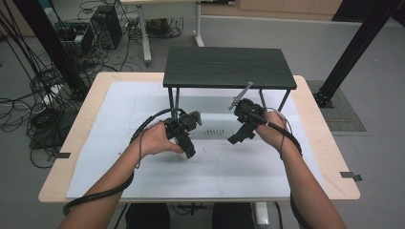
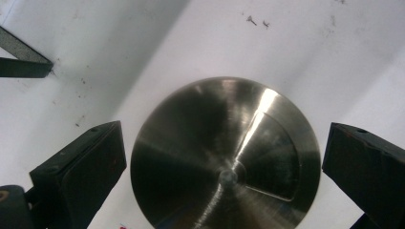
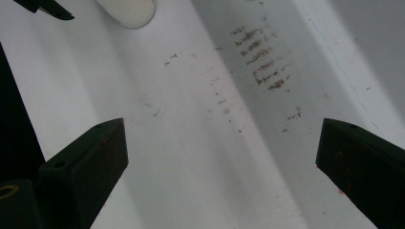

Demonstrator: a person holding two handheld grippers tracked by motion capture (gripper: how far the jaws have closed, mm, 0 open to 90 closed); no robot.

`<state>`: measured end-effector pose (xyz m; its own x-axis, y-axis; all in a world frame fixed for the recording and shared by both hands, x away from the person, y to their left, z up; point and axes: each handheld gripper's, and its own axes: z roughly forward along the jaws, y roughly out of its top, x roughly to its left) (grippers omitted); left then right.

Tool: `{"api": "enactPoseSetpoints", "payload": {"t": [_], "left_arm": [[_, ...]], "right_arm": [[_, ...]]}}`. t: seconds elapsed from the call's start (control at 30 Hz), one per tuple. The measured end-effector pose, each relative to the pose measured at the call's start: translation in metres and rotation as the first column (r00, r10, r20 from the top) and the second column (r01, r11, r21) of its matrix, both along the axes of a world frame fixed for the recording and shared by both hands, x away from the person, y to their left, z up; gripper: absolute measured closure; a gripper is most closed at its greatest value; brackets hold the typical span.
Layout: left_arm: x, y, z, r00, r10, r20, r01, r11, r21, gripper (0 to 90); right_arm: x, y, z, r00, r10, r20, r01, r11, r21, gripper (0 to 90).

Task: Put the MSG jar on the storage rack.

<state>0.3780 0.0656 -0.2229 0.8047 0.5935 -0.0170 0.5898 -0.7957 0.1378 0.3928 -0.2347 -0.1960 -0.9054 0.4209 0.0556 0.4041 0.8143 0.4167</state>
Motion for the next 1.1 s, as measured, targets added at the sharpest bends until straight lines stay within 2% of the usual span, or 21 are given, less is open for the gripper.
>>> {"api": "enactPoseSetpoints", "payload": {"t": [0.23, 0.37, 0.47, 0.67, 1.1], "left_arm": [[-0.0004, 0.0005, -0.0001, 1.0, 0.002, 0.001, -0.002, 1.0, 0.003, 2.2], [-0.0003, 0.0001, 0.0, 1.0, -0.006, -0.003, 0.006, 1.0, 0.004, 5.9], [0.0003, 0.0004, 0.0004, 1.0, 0.001, -0.006, -0.001, 1.0, 0.003, 10.3], [0.0005, 0.0025, 0.0034, 0.9999, 0.012, -0.005, -0.012, 0.9999, -0.008, 25.0], [0.0041, 0.006, 0.0063, 0.9994, 0.032, -0.013, -0.032, 0.9994, -0.014, 41.3]], "right_arm": [[-0.0001, 0.0001, 0.0003, 1.0, -0.001, 0.001, 0.001, 1.0, 0.0, 3.6], [0.0002, 0.0013, -0.0001, 1.0, 0.002, 0.0, -0.002, 1.0, 0.0, 3.6], [0.0005, 0.0021, -0.0007, 1.0, 0.003, 0.0, -0.003, 1.0, -0.001, 3.6], [0.0007, 0.0029, -0.0009, 1.0, 0.002, -0.001, -0.002, 1.0, -0.002, 3.6], [0.0005, 0.0039, -0.0013, 1.0, 0.003, 0.0, -0.003, 1.0, -0.001, 3.6]]}}
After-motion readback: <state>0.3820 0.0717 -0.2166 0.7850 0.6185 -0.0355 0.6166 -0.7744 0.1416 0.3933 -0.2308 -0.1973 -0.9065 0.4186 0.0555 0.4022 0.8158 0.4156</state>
